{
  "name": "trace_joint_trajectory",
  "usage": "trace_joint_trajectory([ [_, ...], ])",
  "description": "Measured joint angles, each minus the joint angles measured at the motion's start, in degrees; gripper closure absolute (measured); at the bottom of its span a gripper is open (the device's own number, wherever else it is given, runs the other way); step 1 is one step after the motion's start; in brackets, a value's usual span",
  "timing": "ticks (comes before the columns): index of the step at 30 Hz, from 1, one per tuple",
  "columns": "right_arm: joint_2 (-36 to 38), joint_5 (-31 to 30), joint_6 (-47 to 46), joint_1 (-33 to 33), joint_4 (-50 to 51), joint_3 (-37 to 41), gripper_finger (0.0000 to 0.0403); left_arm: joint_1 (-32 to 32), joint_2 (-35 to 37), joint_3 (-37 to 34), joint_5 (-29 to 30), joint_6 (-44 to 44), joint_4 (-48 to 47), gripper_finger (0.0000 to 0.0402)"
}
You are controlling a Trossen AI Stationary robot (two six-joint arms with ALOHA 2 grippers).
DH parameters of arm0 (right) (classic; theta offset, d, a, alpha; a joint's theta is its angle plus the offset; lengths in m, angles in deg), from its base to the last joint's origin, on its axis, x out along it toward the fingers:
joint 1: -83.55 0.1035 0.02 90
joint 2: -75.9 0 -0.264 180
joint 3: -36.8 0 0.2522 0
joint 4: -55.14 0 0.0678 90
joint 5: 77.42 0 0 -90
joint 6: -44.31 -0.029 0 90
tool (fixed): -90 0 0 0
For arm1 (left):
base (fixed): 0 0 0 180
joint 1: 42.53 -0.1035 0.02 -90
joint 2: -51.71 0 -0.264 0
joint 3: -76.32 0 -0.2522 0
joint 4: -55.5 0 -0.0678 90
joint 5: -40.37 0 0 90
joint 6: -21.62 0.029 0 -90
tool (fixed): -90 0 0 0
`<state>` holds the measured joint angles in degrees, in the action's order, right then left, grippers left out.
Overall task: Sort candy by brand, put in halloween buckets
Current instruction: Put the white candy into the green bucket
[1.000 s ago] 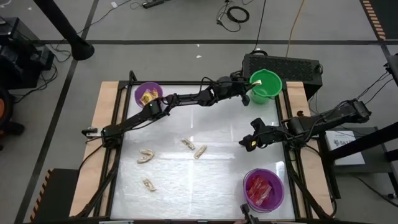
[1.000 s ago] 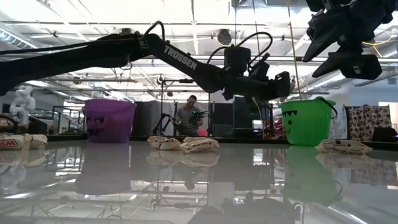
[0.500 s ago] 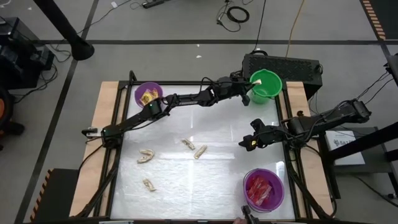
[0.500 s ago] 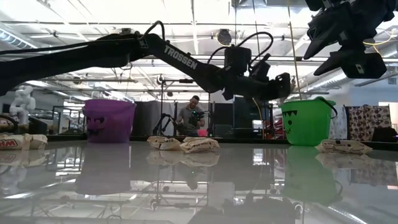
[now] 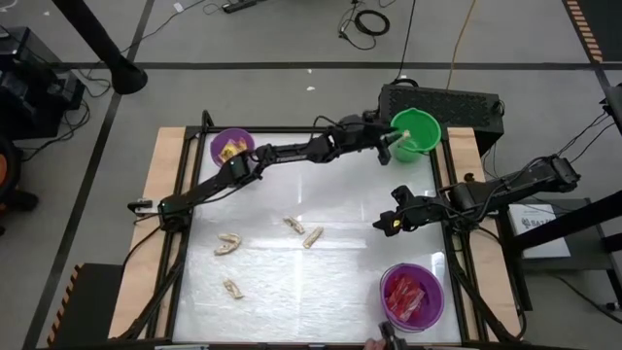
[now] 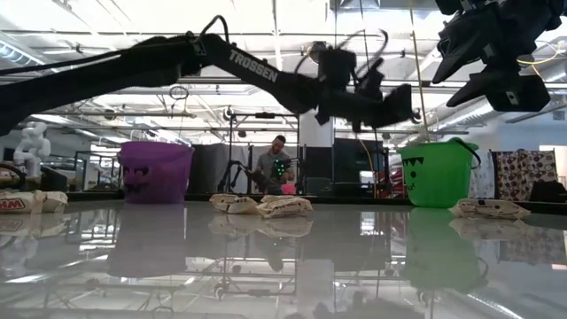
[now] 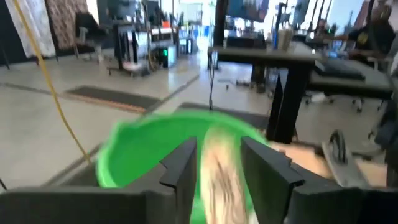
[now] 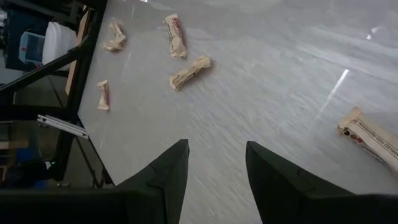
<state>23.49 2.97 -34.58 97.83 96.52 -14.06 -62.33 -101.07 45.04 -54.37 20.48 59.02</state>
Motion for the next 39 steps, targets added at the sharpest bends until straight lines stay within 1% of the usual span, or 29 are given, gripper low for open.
trace_joint_trajectory([
  [3, -0.01, 0.34, 0.43, 0.0, 0.02, 0.0, 0.025, -0.48, 1.32, 0.12, 0.0, 0.0, 0.29, 0.0253],
  [10, 0.02, 0.78, 0.3, 0.0, 0.02, 0.0, 0.025, -0.85, 1.86, 0.09, 0.0, -0.05, -1.28, 0.0211],
  [13, 0.02, 0.79, 0.43, 0.0, -0.01, 0.0, 0.025, -0.8, 3.47, 0.02, 0.0, 0.43, -6.75, 0.0204],
  [18, 0.01, 0.76, 3.01, -0.04, 0.04, 0.0, 0.025, -0.82, 9.94, 0.04, -0.2, 0.78, -24.09, 0.0203],
  [21, 0.01, 0.52, 4.18, -0.04, 0.04, 0.0, 0.025, -0.82, 13.56, 0.11, -0.71, 4.27, -36.6, 0.0203],
  [26, -0.01, 0.5, 4.8, -0.09, 0.42, 0.0, 0.025, -0.65, 18.85, 0.07, -0.87, 12.48, -59.38, 0.0203],
  [30, -0.01, 0.42, 5.92, -0.09, 0.54, 0.0, 0.025, -0.58, 21.45, 0.13, -1.69, 13.54, -77.47, 0.0203],
  [32, -0.01, 0.04, 6.29, -0.11, 0.55, 0.0, 0.025, -0.11, 21.61, -0.09, -2.32, 13.54, -86.18, 0.0203],
  [35, 0.02, -1.47, 6.74, -0.11, 0.49, 0.0, 0.025, 1.14, 21.59, -0.17, -2.49, 14.1, -96.34, 0.0203],
  [36, 0.02, -2.01, 6.75, -0.11, 0.46, 0.0, 0.025, 1.48, 21.59, -0.52, -2.72, 14.37, -98.29, 0.0203],
  [39, 0.01, -2.53, 6.85, -0.48, 0.22, 0.0, 0.025, 2.2, 22.18, -4.88, -2.79, 15.54, -99.11, 0.0203],
])
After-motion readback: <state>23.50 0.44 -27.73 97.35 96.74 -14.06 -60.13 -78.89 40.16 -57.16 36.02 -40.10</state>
